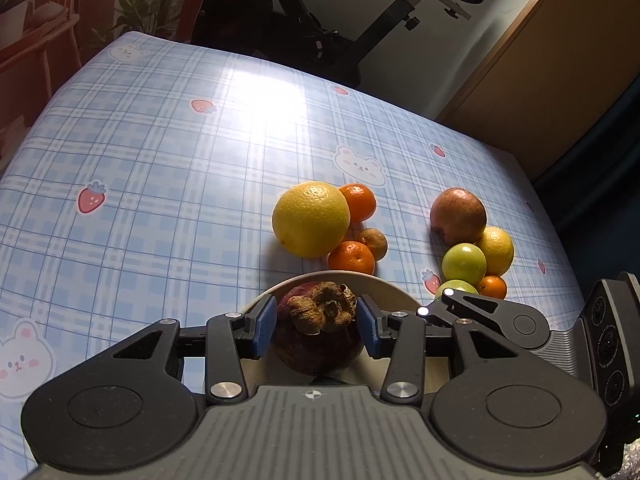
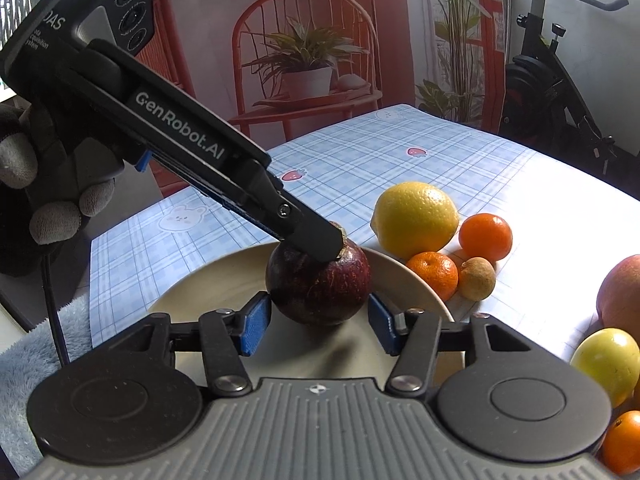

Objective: Organize fruits
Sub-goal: 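Carry the mangosteen onto the cream plate and open the left tool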

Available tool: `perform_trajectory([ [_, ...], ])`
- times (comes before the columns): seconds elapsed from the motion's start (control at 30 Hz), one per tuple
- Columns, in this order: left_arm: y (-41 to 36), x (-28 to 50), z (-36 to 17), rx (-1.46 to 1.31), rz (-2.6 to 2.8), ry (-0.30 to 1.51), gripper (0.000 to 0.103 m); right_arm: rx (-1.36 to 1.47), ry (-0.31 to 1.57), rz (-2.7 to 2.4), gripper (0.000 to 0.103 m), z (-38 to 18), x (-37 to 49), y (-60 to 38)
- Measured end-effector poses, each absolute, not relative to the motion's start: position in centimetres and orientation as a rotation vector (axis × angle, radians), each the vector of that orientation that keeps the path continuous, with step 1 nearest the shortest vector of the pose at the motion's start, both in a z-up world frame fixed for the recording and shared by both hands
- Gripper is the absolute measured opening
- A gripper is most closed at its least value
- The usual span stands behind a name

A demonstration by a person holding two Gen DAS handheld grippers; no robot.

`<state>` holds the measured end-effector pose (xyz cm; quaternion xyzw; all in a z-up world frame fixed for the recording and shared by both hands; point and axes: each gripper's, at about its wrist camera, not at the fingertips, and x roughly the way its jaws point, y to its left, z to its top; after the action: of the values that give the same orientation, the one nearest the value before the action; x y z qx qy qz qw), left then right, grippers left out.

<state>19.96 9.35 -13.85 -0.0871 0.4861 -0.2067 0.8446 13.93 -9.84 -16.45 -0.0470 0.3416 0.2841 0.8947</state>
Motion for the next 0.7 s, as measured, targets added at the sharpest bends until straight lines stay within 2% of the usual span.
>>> perform_trajectory([
  [0.7,8.55,20.06,-14.11,-0.154,-0.42,1.011,0.053,-0.104,0.71,0.557,0.053,-17.1,14.54,-9.88],
])
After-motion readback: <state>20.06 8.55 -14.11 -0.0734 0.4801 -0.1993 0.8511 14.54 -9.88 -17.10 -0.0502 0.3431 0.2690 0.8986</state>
